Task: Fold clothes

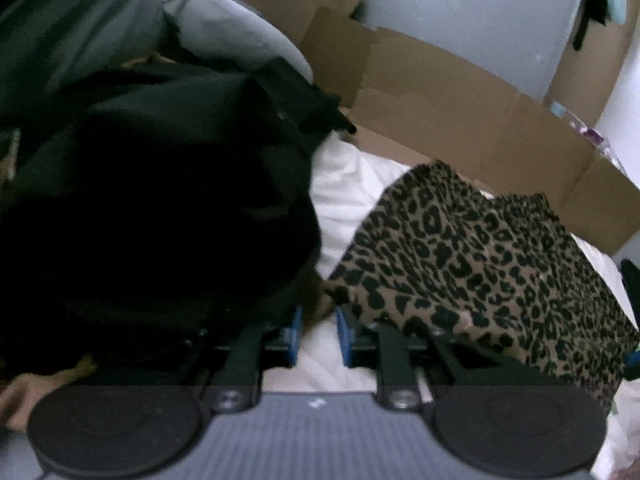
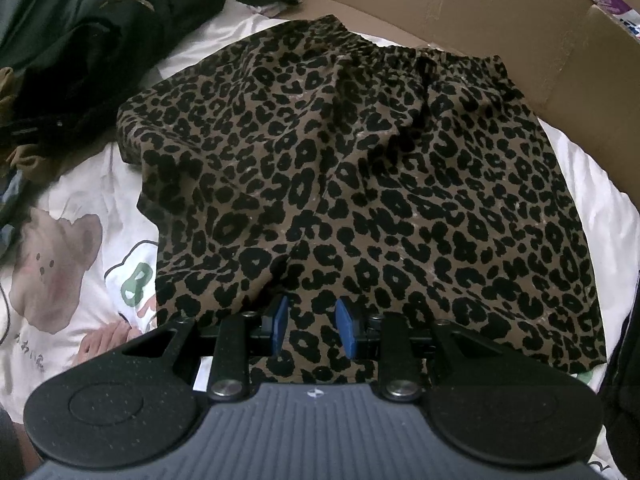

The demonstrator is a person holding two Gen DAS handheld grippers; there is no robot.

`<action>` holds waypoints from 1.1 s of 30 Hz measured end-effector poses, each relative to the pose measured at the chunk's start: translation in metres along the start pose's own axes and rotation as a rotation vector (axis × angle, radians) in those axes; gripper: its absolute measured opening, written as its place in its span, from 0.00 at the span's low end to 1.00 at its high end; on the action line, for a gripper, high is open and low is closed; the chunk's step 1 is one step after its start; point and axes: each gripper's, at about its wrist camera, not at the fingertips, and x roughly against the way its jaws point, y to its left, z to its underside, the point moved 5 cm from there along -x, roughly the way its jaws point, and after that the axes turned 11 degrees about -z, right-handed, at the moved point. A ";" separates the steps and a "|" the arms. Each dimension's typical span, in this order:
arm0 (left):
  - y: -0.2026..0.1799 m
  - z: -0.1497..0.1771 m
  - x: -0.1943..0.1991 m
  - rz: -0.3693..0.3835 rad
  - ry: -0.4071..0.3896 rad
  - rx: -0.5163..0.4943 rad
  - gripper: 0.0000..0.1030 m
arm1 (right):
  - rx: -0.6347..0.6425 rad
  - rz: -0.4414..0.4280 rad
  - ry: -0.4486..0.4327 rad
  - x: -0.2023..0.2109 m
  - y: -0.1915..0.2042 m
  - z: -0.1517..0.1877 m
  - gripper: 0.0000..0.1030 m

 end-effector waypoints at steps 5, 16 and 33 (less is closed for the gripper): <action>-0.009 0.008 -0.024 0.007 0.020 -0.017 0.36 | -0.007 0.000 0.002 -0.001 -0.002 0.002 0.34; -0.032 0.001 -0.060 0.013 0.005 -0.075 0.51 | -0.020 0.000 0.008 -0.005 -0.005 0.006 0.35; -0.044 0.000 -0.077 0.115 0.041 -0.069 0.23 | -0.052 -0.089 0.011 -0.021 0.004 0.007 0.36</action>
